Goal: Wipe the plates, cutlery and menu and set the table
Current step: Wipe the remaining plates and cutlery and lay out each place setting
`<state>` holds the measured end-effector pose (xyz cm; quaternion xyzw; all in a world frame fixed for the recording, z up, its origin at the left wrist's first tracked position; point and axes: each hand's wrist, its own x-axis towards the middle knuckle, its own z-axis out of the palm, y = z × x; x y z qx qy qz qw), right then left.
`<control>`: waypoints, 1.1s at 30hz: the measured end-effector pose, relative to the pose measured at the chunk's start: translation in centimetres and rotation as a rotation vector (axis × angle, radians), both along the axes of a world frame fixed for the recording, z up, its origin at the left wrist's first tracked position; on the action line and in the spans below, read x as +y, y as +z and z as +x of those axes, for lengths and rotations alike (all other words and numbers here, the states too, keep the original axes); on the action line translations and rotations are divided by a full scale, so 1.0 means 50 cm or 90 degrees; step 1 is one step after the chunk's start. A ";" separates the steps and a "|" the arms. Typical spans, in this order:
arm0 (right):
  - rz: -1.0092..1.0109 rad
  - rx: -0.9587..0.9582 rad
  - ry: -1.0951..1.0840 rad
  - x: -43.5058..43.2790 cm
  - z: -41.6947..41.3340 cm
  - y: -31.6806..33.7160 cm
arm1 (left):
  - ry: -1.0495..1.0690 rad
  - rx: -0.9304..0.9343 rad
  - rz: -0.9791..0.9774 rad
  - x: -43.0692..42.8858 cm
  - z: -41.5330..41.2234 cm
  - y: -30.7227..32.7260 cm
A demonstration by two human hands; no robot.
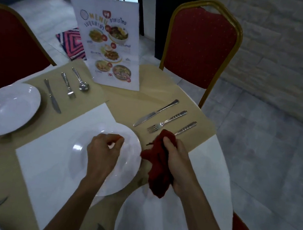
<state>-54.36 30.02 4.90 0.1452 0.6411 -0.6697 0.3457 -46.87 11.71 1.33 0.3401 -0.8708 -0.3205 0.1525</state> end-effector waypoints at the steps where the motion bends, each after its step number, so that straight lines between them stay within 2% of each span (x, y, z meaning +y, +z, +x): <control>1: -0.003 0.018 0.009 -0.011 0.008 0.007 | 0.053 0.005 0.000 -0.018 0.025 0.005; 4: 0.011 0.056 0.040 -0.043 0.040 0.026 | 0.212 0.006 -0.029 -0.077 0.101 -0.011; 7: 0.047 0.093 0.067 -0.073 0.080 0.038 | 0.307 -0.071 0.083 -0.116 0.156 -0.044; 9: 0.078 0.109 0.081 -0.092 0.108 0.047 | 0.274 -0.092 0.165 -0.122 0.171 -0.056; 13: 0.111 0.122 0.093 -0.130 0.163 0.060 | 0.199 -0.104 0.231 -0.135 0.179 -0.055; 18: 0.126 0.159 0.076 -0.142 0.221 0.117 | 0.236 0.016 0.406 -0.153 0.203 -0.004; 22: 0.090 0.183 0.071 -0.156 0.283 0.191 | 0.233 0.073 0.405 -0.167 0.274 0.070; 24: 0.129 0.243 0.086 -0.181 0.314 0.204 | 0.243 0.108 0.423 -0.170 0.331 0.103; 27: 0.295 0.433 0.203 -0.248 0.393 0.201 | 0.234 0.157 0.482 -0.145 0.419 0.139; 30: 0.419 0.603 0.465 -0.328 0.511 0.143 | 0.226 0.174 0.513 -0.120 0.486 0.170; 33: 0.371 0.590 0.616 -0.344 0.645 0.114 | 0.264 0.180 0.470 -0.174 0.549 0.175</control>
